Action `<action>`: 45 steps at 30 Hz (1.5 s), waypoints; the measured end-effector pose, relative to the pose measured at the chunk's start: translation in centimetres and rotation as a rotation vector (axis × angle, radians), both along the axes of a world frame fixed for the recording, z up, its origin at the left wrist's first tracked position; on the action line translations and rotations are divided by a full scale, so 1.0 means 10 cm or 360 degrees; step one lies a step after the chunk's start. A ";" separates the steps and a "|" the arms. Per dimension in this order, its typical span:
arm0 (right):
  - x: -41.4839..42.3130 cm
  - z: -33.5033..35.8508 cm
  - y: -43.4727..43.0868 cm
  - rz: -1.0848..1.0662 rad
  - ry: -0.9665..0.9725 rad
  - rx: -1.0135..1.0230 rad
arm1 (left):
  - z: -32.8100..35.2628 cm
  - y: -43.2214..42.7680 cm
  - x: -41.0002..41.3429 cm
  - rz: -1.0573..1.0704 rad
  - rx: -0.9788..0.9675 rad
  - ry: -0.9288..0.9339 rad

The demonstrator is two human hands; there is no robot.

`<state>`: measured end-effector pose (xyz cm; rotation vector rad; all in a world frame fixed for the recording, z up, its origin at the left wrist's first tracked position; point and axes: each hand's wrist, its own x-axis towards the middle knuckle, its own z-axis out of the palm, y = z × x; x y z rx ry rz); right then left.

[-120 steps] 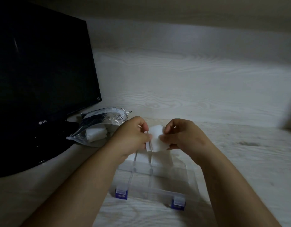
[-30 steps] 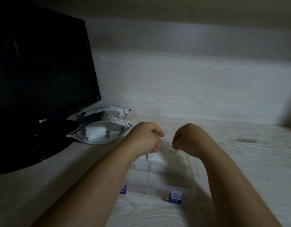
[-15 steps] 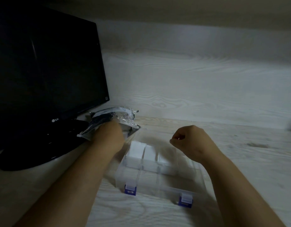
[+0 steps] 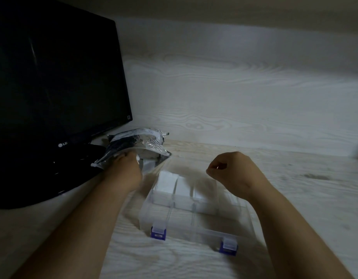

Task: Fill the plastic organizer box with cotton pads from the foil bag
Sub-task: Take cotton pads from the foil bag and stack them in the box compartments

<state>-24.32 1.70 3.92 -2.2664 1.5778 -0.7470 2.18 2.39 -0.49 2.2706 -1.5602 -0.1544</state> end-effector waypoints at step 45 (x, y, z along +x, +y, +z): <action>0.04 0.01 0.03 0.0019 -0.0111 0.0057 | 0.31 0.20 -0.45 0.0013 -0.0377 -0.0566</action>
